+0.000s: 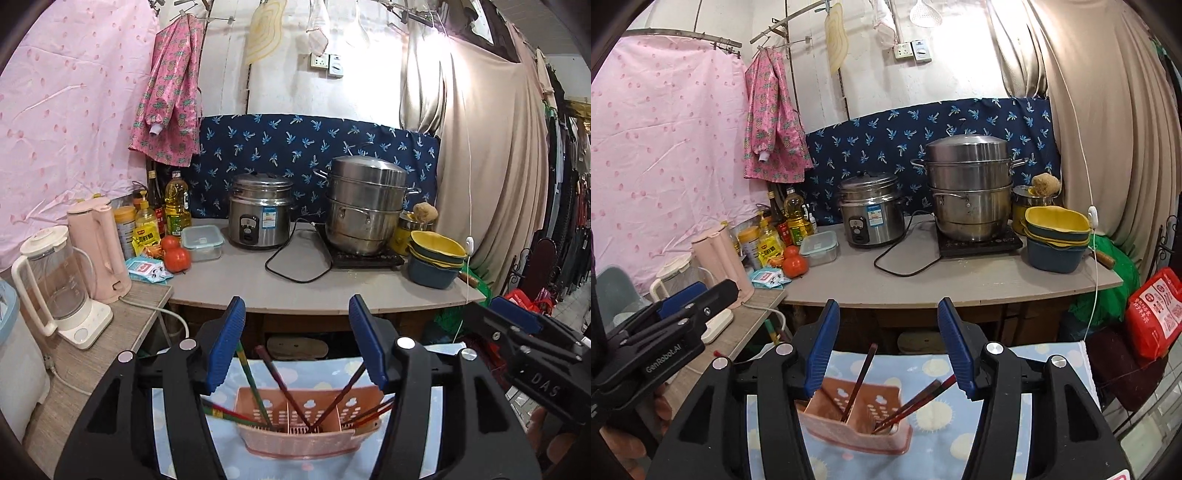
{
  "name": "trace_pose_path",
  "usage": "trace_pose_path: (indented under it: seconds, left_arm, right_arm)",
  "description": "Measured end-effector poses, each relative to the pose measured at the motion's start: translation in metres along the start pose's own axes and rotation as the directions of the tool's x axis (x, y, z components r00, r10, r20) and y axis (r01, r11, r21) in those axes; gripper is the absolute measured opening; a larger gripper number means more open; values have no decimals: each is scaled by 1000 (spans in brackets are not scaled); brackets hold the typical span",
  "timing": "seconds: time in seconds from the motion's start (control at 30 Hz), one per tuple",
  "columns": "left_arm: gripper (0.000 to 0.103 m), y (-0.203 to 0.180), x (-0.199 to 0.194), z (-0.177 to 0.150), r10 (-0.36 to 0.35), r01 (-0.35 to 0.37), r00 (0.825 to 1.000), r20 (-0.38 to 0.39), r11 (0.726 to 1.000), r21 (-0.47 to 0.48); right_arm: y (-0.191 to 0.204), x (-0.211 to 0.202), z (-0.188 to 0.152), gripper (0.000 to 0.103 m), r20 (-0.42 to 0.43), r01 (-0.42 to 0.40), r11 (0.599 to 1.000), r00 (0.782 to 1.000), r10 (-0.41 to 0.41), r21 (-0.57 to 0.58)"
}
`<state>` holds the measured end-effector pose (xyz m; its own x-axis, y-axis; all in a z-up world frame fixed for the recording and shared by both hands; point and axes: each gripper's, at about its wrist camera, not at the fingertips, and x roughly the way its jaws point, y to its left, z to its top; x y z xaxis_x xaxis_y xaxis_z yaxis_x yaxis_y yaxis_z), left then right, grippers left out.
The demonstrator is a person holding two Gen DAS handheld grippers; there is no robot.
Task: Organize utensils
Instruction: 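Carry both chopsticks to the pink basket and open both tools to drop them, then move both open tools back over the gold spoon and last red chopstick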
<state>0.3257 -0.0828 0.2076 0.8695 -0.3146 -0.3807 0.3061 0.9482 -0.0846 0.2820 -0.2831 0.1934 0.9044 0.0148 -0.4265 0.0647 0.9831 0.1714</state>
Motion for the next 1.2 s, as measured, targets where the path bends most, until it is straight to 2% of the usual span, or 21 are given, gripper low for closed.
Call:
trace_pose_path:
  seconds: [0.17, 0.3, 0.6, 0.83, 0.93, 1.1, 1.2]
  left_arm:
    - [57, 2, -23, -26, 2, -2, 999, -40, 1000, 7]
    - [57, 4, -42, -61, 8, -6, 995, -102, 1000, 22]
    - [57, 12, -72, -152, 8, -13, 966, -259, 1000, -17]
    - [57, 10, -90, -223, -1, -17, 930, -368, 999, -46]
    - [57, 7, -96, -255, 5, -24, 909, -418, 999, -42]
    - [57, 5, -105, -296, 2, -28, 869, -495, 999, -45]
    - [57, 3, -111, -311, 3, -32, 853, -522, 998, -46]
  right_arm:
    - [1, -27, -21, 55, -28, -5, 1000, 1000, 4, -12]
    - [-1, -50, -51, 55, -71, 1, 1000, 997, -2, -15]
    - [-4, -92, -139, 55, -209, 22, 1000, 977, -25, -18]
    - [4, -114, -210, 54, -317, 24, 999, 948, -35, -38]
    - [10, -119, -250, 52, -383, 12, 999, 923, -27, -40]
    - [15, -123, -297, 48, -467, -7, 1000, 884, -1, -16]
    - [16, -125, -312, 48, -489, -8, 1000, 872, 3, -8]
